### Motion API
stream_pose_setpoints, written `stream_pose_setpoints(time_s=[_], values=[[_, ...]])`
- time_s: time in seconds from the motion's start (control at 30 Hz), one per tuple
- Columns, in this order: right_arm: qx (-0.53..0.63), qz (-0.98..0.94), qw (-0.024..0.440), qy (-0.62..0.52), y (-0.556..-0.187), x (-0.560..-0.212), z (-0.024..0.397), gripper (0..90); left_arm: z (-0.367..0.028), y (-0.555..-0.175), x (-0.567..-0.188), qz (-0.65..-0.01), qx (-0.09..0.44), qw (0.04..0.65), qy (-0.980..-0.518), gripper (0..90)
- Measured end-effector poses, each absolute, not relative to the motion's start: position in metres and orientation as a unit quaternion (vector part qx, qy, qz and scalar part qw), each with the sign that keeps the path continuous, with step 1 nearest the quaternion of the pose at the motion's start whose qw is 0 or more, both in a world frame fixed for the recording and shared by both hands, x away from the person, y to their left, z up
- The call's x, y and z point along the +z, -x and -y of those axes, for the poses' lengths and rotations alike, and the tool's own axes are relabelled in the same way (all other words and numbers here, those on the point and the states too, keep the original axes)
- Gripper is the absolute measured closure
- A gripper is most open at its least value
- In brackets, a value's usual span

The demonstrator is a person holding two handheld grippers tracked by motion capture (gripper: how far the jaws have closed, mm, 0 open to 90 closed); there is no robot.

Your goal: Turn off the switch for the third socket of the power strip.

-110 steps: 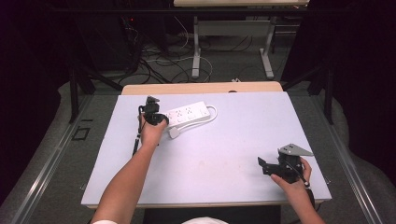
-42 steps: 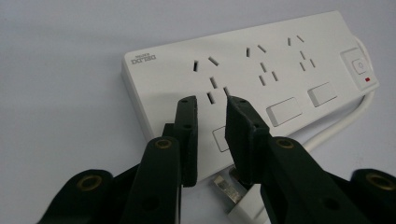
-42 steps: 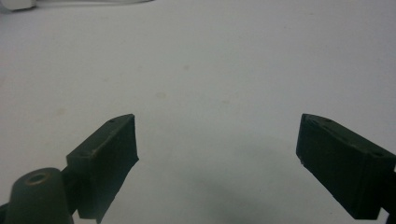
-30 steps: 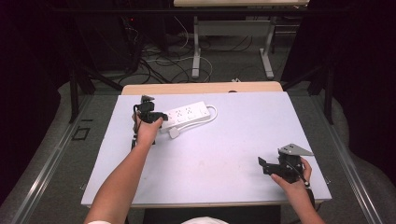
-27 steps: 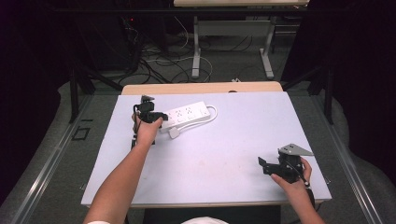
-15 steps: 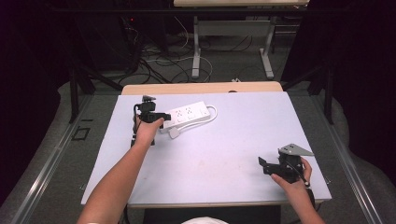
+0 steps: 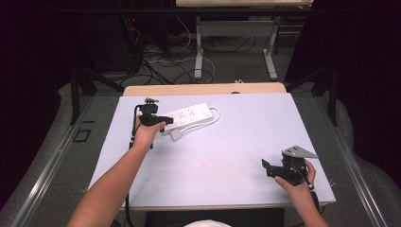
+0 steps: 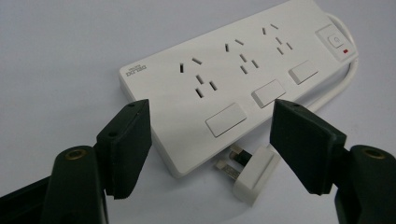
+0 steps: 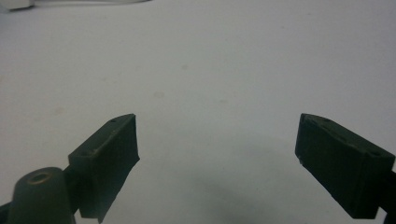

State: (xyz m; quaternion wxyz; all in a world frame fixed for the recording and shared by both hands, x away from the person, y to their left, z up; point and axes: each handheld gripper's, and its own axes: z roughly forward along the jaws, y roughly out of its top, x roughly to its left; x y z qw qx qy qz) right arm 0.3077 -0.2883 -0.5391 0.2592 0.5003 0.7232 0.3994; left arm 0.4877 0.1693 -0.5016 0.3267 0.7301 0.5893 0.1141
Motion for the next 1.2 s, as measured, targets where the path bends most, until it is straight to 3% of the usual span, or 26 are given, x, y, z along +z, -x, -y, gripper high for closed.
stream_pose_setpoints(time_s=[0.3,0.43,0.57,1.2], values=[[0.399,-0.723,0.257,-0.502,-0.307,-0.539,0.287,12.6,-0.167,-0.48,-0.495,-0.553,0.105,0.341,-0.753,21.7],[0.398,-0.723,0.258,-0.501,-0.307,-0.539,0.288,12.6,-0.161,-0.475,-0.494,-0.535,0.106,0.342,-0.765,14.4],[0.398,-0.723,0.258,-0.502,-0.307,-0.538,0.288,12.6,-0.155,-0.47,-0.492,-0.513,0.103,0.348,-0.778,1.0],[0.404,-0.726,0.248,-0.499,-0.311,-0.54,0.286,12.6,-0.152,-0.444,-0.48,-0.47,0.094,0.387,-0.788,0.4]])
